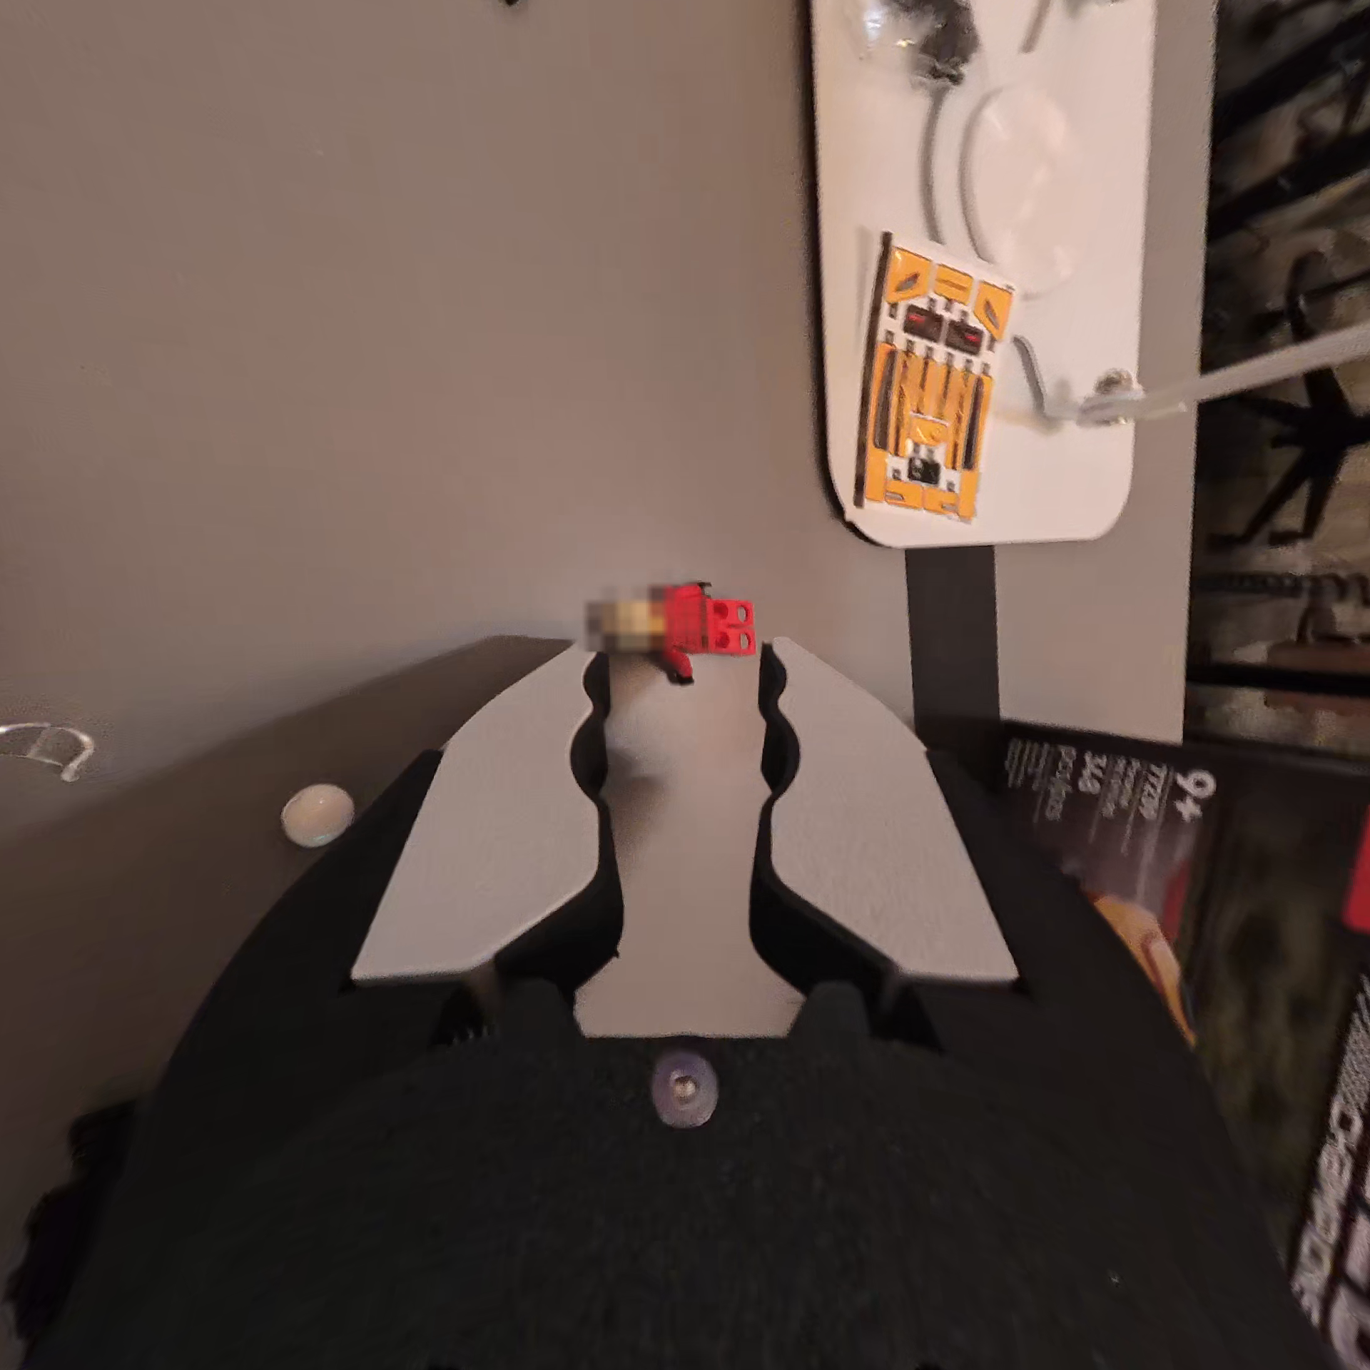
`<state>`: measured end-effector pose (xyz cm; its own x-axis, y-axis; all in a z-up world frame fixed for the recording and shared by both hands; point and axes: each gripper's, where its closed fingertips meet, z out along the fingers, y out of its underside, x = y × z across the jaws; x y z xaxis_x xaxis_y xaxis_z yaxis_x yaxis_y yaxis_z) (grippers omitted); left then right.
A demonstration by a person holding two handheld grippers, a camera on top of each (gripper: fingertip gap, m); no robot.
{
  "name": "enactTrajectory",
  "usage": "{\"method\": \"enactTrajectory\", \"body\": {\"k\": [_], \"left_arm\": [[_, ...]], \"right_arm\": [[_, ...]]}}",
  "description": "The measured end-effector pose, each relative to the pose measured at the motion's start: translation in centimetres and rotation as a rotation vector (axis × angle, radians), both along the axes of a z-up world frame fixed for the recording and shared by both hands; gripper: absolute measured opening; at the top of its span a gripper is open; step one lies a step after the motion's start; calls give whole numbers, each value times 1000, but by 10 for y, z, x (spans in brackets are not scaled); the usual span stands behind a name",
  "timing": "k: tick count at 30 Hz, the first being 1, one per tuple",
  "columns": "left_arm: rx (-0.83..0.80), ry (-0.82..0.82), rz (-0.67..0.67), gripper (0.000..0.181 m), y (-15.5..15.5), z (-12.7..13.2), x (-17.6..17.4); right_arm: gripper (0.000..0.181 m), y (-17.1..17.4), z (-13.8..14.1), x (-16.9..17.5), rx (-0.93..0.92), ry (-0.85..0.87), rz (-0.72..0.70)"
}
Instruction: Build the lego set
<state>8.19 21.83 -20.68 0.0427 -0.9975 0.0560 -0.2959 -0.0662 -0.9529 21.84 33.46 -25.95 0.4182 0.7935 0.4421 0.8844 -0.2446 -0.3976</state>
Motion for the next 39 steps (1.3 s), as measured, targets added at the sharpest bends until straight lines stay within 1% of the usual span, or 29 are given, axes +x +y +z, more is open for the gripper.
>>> {"method": "enactTrajectory", "body": {"k": [2,5,10,12,15,18,22,24,26,27,29,31,33,35,37,39], "left_arm": [[6,2,-3,0,0,0,0],[10,5,-8,0,1,0,0],[-5,5,-20,0,1,0,0],[-9,7,-22,0,1,-1,0],[-11,11,-27,0,0,-3,0],[-7,10,-25,0,0,-2,0],[-15,2,-19,0,2,-1,-1],[-18,0,-16,0,3,-1,-1],[-19,1,9,0,7,-1,-2],[-25,-8,31,0,11,1,-2],[-64,-50,61,7,19,7,-4],[-130,-109,55,16,22,18,-6],[-188,-201,26,26,22,36,-8],[-223,-276,-44,29,11,53,-9],[-213,-297,-100,30,-2,62,-8],[-238,-320,-193,26,-21,69,-8]], "right_arm": [[43,3,-3,-3,-21,-16,56],[43,5,-8,-1,-63,-75,121],[30,12,-12,-2,-95,-114,199],[24,14,-14,-2,-131,-119,210],[23,20,-15,-1,-143,-110,221],[14,26,-14,0,-99,-93,214],[12,23,-9,-6,-79,17,177],[12,17,-2,-13,-85,114,159],[12,8,18,-29,-96,293,147],[12,0,33,-42,-115,428,146],[12,-26,71,-72,-199,751,181],[12,-56,110,-96,-274,1046,249],[12,-87,138,-114,-351,1270,325],[12,-110,151,-126,-405,1387,378],[12,-129,160,-136,-474,1483,434],[12,-139,167,-143,-501,1529,469]]}}
